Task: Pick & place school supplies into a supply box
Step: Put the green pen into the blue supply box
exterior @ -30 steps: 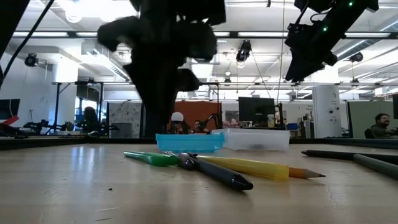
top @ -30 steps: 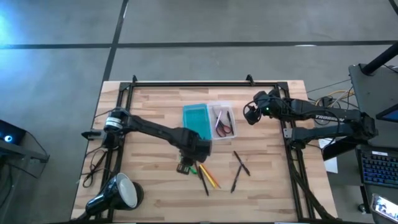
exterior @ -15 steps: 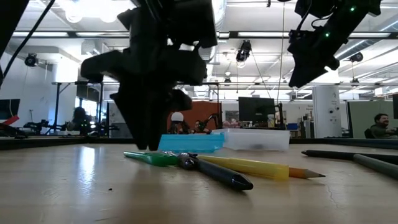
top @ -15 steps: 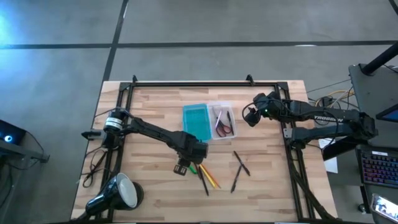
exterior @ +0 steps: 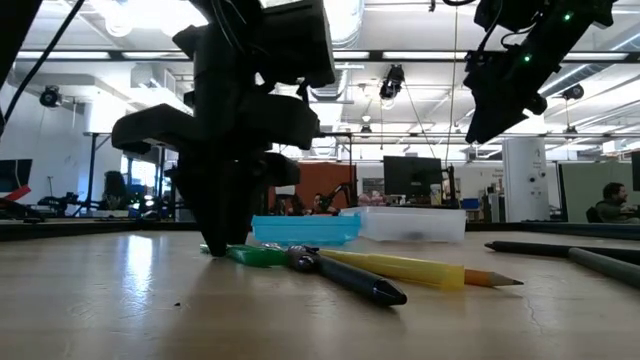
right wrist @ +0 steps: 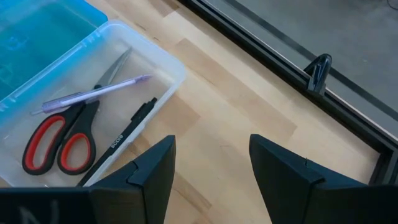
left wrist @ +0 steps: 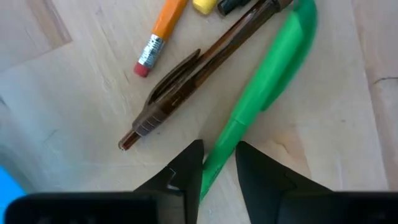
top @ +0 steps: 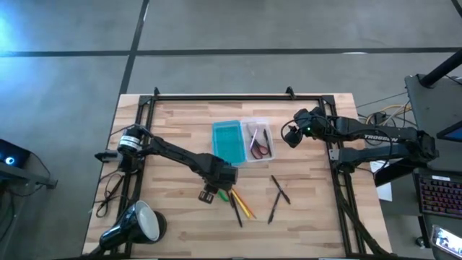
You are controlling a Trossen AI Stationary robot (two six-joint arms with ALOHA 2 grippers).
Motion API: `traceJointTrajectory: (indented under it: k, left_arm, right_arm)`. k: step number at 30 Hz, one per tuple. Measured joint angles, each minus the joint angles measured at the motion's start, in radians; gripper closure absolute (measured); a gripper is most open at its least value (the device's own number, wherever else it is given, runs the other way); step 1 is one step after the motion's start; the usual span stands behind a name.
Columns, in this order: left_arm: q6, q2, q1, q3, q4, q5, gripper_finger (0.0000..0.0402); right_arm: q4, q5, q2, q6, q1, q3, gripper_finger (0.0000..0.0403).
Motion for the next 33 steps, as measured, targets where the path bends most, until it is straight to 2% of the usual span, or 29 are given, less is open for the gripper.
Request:
traceJointTrajectory:
  k: [6, 9, 13, 15, 17, 19, 22, 27, 33]
  left_arm:
    - [-0.001, 0.001, -0.006, 0.0, -0.001, 0.012, 0.0388]
    - [-0.024, 0.004, -0.014, 0.024, -0.039, 0.01, 0.0388]
    - [-0.142, 0.009, -0.021, 0.101, -0.22, 0.054, 0.039]
    - [-0.197, -0.006, -0.019, 0.156, -0.233, 0.076, 0.039]
    - [-0.213, -0.042, -0.01, 0.196, -0.246, 0.053, 0.039]
    - [-0.159, -0.059, 0.007, 0.234, -0.224, 0.003, 0.039]
    - [0.014, -0.056, 0.049, 0.285, -0.219, -0.095, 0.0391]
    - [0.273, -0.003, 0.182, 0.346, -0.201, -0.258, 0.039]
    - [0.506, 0.09, 0.3, 0.442, -0.094, -0.286, 0.0389]
  right_arm:
    - [0.0, 0.0, 0.0, 0.001, 0.0, 0.0, 0.0209]
    - [0.0, 0.0, 0.0, 0.004, 0.0, 0.0, 0.0209]
    - [0.002, 0.0, 0.0, 0.004, 0.0, 0.0, 0.0209]
    - [0.003, 0.001, 0.0, 0.004, 0.0, 0.0, 0.0209]
    - [0.014, 0.001, -0.001, 0.004, 0.0, 0.0, 0.0209]
    - [0.032, 0.001, -0.005, 0.004, 0.0, 0.0, 0.0209]
    - [0.051, 0.009, -0.014, 0.0, 0.0, 0.0, 0.0209]
    - [0.051, 0.011, -0.055, 0.004, -0.001, 0.0, 0.0209]
    - [0.0, 0.011, -0.115, 0.006, -0.001, 0.0, 0.0209]
